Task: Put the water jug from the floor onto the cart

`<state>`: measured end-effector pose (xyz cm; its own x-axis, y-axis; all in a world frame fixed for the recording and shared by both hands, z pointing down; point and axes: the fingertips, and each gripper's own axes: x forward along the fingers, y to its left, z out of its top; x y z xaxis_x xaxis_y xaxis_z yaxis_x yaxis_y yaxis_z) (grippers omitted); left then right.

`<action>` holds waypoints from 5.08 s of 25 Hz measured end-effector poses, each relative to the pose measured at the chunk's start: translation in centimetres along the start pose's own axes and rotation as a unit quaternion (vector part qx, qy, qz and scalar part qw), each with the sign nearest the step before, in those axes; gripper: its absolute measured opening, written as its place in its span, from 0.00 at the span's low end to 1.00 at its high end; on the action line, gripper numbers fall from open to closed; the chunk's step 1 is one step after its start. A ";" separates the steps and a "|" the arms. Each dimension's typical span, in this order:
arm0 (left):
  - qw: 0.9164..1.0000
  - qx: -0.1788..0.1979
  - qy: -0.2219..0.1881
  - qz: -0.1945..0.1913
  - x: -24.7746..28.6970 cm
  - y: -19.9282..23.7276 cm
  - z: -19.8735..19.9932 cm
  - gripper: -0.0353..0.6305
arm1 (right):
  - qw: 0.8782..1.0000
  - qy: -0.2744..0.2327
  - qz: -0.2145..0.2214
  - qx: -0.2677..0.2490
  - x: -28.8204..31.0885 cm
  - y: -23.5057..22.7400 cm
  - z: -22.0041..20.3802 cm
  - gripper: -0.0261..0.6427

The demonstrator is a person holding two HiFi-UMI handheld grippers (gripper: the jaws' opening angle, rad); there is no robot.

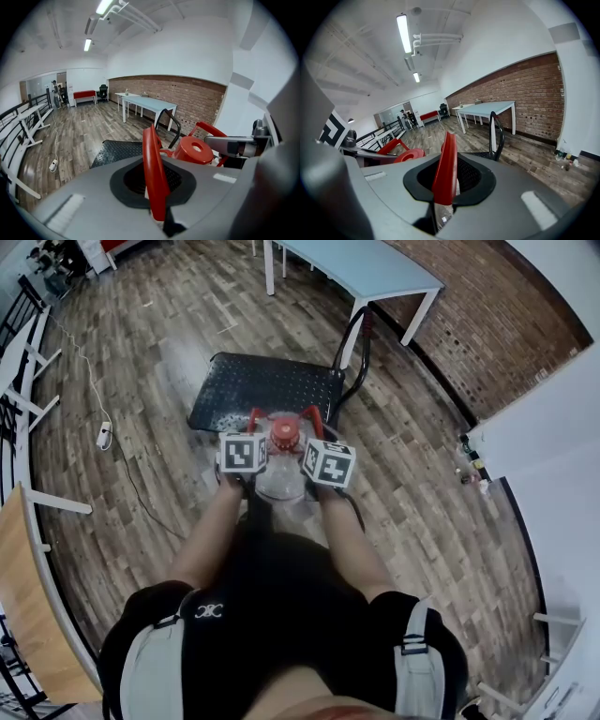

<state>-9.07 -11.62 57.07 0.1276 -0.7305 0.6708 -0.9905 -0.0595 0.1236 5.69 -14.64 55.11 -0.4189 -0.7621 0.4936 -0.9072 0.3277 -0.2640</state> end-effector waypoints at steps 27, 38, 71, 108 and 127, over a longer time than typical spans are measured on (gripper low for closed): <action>0.996 0.031 0.048 -0.075 21.7 6.8 15.3 0.06 | 0.995 0.053 -0.076 0.021 22.0 -4.7 9.4 0.14; 0.991 0.079 0.050 -0.100 29.2 6.9 19.6 0.06 | 0.988 0.076 -0.128 0.030 27.7 -8.4 11.5 0.14; 0.981 0.103 0.125 -0.103 43.4 1.2 8.2 0.06 | 0.959 0.199 -0.194 0.054 34.1 -20.5 -2.3 0.13; 0.982 0.074 0.162 -0.064 38.9 2.4 5.7 0.30 | 0.963 0.191 -0.184 0.052 31.9 -18.7 -2.1 0.25; 0.995 0.063 -0.006 -0.074 31.2 0.5 24.8 0.05 | 0.995 -0.026 -0.096 0.028 29.3 -12.7 18.4 0.06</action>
<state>-6.84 -51.27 59.94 0.2720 -0.7158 0.6432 -0.9597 -0.2512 0.1263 5.68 -51.38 57.67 -0.2351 -0.8354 0.4968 -0.9658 0.1435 -0.2158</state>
